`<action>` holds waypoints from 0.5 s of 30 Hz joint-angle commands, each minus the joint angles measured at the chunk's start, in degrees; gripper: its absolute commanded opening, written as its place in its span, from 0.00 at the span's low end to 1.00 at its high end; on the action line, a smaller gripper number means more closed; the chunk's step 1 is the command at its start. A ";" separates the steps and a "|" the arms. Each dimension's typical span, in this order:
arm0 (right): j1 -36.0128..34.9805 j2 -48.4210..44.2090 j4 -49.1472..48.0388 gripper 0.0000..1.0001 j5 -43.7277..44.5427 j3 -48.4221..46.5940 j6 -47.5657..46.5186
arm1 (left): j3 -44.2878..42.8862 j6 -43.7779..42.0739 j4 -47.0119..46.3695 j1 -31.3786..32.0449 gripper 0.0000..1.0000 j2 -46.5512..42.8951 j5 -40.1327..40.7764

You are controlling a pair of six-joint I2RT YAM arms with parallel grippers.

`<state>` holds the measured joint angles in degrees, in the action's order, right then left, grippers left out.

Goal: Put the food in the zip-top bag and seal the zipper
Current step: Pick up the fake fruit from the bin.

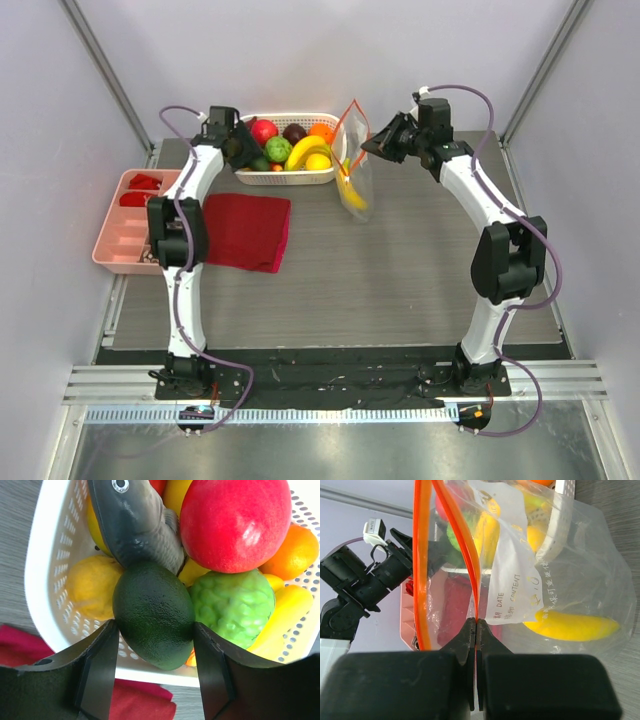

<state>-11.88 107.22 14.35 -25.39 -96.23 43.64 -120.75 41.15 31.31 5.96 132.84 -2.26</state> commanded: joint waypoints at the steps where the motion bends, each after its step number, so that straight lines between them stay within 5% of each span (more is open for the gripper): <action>1: 0.19 0.80 -0.99 0.01 0.25 -2.30 -0.05 | 2.62 -3.79 -4.59 -0.68 0.34 -8.11 0.41; 7: 0.10 1.32 -5.64 0.01 -2.65 -0.72 3.47 | 3.15 -7.30 -8.72 -0.16 0.31 -14.88 -3.52; 15: -0.86 2.12 -7.49 0.01 -4.14 -0.28 6.02 | 2.79 -18.63 -17.59 8.62 0.27 -20.51 -16.63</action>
<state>-12.08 109.27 10.41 -28.23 -96.20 47.94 -117.21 30.44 22.46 8.78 117.60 -10.44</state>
